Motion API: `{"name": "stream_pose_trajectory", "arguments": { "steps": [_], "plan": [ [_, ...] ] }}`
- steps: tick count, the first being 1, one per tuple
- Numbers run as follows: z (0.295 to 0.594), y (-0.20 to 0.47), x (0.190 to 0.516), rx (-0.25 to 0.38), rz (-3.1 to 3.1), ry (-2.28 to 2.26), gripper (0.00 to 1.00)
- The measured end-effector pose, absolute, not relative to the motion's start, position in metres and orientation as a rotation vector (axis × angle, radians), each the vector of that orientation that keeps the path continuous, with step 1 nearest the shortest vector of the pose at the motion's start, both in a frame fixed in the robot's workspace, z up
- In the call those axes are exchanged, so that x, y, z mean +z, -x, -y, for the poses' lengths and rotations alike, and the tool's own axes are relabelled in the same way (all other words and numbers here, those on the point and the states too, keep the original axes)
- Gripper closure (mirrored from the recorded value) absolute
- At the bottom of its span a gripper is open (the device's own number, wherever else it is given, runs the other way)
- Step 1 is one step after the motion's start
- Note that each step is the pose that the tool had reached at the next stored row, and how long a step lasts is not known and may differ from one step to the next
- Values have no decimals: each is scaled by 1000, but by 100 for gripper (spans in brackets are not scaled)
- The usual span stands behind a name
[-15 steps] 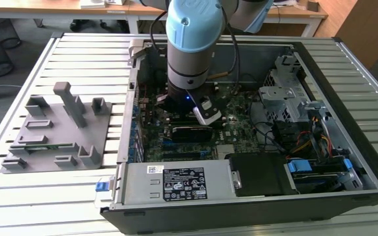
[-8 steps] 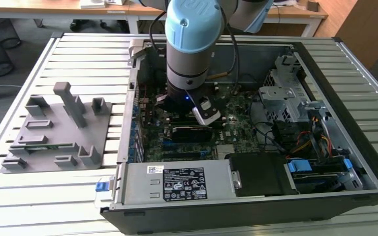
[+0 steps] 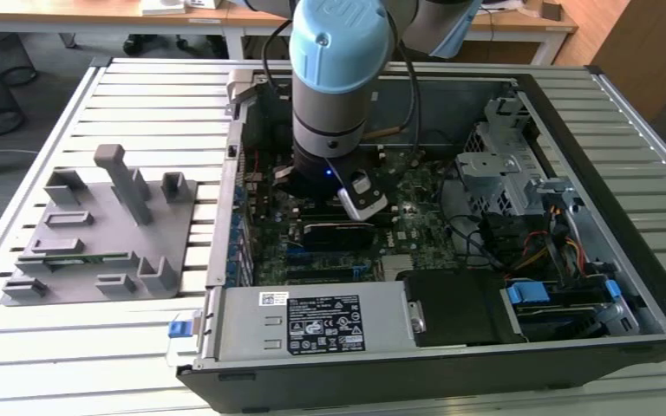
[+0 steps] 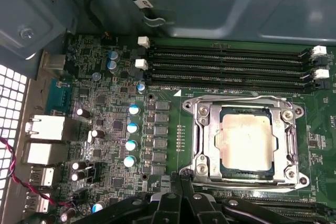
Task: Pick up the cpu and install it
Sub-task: 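Install the second cpu locking lever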
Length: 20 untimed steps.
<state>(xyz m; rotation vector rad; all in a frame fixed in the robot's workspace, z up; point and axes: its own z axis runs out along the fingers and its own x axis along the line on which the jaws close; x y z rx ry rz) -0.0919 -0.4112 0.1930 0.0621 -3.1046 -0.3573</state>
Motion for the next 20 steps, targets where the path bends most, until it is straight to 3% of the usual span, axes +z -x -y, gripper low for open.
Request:
{"name": "stream_pose_trajectory", "arguments": {
  "steps": [20],
  "plan": [
    [408,92,191,-378,3103,-62,89]
  ]
}}
